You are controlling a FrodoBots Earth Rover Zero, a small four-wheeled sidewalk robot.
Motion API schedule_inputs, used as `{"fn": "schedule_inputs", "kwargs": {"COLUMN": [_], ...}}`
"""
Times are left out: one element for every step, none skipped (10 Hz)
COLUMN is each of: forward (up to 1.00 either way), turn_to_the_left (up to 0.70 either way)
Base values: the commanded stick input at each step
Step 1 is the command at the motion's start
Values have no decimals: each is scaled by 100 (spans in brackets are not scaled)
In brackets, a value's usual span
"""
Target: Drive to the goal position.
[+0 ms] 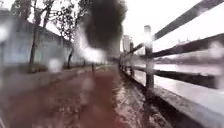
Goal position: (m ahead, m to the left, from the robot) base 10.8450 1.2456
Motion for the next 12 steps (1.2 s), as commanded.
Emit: {"fn": "schedule_inputs", "kwargs": {"forward": [100,100,100,100,100,100,100,100,100,100,100,100], "turn_to_the_left": [41,36,15,1,1,1,1,1,1,1,1,1]}}
